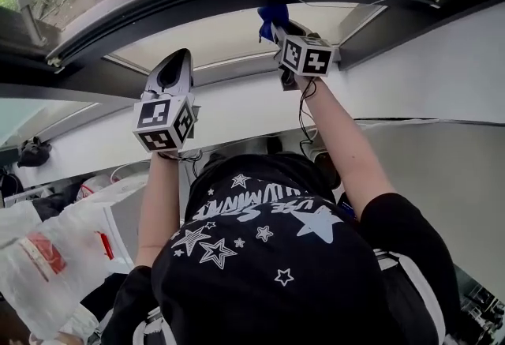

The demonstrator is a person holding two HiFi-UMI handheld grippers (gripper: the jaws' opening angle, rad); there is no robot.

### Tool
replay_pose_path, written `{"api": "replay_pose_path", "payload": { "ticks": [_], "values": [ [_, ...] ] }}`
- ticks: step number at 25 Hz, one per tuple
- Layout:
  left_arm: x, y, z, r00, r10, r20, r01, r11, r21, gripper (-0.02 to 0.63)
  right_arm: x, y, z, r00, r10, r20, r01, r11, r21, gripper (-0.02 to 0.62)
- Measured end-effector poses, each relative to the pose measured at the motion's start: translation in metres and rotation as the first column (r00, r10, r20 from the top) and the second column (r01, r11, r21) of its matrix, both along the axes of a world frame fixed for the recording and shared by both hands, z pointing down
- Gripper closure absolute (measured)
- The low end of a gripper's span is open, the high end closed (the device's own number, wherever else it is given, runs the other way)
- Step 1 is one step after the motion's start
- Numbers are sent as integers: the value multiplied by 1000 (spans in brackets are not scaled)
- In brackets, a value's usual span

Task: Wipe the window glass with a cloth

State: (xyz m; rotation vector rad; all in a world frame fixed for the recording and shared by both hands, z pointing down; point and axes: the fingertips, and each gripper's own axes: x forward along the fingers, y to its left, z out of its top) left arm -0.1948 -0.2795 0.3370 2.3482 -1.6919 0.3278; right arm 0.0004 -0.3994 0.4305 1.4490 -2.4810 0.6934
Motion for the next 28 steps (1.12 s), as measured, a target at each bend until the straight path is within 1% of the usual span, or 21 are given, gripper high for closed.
{"api": "replay_pose_path", "payload": {
  "ticks": [3,9,15,19,22,25,28],
  "values": [
    [28,-11,2,1000,20,18,-20,1000,-7,597,34,-6,3,999,30,13,-30,999,-11,520],
    [84,-31,4,998,54,18,-54,998,-16,597,106,-22,7,995,100,19,-99,995,-26,520],
    [134,-39,6,995,100,16,-100,995,-26,598,176,-36,-2,983,179,32,-179,984,-9,522],
    [166,-42,8,989,147,32,-146,989,-39,597,227,-41,4,961,272,45,-271,962,-28,521],
    [178,-43,9,985,167,45,-165,985,-45,597,260,-42,7,938,342,58,-340,939,-42,521],
    [184,-43,9,984,173,46,-171,984,-44,597,282,-42,7,919,388,70,-385,922,-45,522],
    [188,-40,9,983,181,42,-179,983,-42,597,296,-40,4,903,421,83,-419,907,-44,522]
  ]
}}
